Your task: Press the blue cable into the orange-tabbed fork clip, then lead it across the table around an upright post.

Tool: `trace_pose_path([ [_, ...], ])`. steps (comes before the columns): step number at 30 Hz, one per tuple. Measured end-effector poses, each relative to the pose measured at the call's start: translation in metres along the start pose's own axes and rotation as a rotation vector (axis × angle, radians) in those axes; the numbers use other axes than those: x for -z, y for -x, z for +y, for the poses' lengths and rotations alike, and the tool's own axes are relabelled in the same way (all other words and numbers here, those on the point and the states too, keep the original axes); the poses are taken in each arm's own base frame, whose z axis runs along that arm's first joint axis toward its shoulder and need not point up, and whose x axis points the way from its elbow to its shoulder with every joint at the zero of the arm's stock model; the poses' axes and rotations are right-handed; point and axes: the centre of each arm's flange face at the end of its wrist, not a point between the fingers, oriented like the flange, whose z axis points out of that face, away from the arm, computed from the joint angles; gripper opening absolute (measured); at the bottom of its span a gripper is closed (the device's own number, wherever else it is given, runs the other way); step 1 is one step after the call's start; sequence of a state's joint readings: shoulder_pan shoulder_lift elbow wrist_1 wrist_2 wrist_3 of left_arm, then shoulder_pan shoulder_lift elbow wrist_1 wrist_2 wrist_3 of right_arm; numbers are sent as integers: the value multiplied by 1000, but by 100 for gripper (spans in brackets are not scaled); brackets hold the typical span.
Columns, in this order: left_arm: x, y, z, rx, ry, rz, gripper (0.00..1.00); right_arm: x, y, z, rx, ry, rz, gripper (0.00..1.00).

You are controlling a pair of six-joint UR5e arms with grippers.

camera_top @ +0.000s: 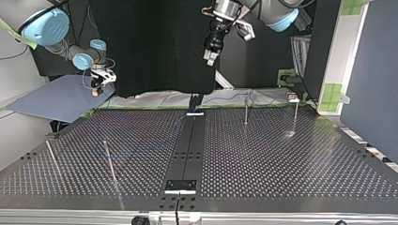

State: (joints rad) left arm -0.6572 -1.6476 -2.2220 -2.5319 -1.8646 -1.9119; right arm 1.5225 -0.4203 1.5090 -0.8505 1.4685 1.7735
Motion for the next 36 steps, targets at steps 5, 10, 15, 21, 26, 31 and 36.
trace_pose_path([
  [5, 7, -9, 6, -37, 2, -4, 100, 0, 0, 0, 0, -2, -2, 0],
  [10, 14, -17, 12, -78, 4, -15, 100, 1, 1, -1, 1, -10, -7, 0],
  [15, 13, -17, 12, -111, -1, -46, 100, 1, 1, -3, 3, -18, -8, 0],
  [21, 4, -24, 14, -152, -8, -60, 100, 0, 0, -1, 4, -18, -7, 0],
  [26, -5, -36, 18, -193, -4, -66, 100, 0, 0, 0, 3, -16, -8, 0],
  [31, -11, -40, 20, -208, -2, -83, 100, 0, -1, 0, 3, -15, -7, 0],
  [36, -16, -36, 20, -210, -3, -123, 100, -1, -1, -2, 5, -21, -1, 0],
])
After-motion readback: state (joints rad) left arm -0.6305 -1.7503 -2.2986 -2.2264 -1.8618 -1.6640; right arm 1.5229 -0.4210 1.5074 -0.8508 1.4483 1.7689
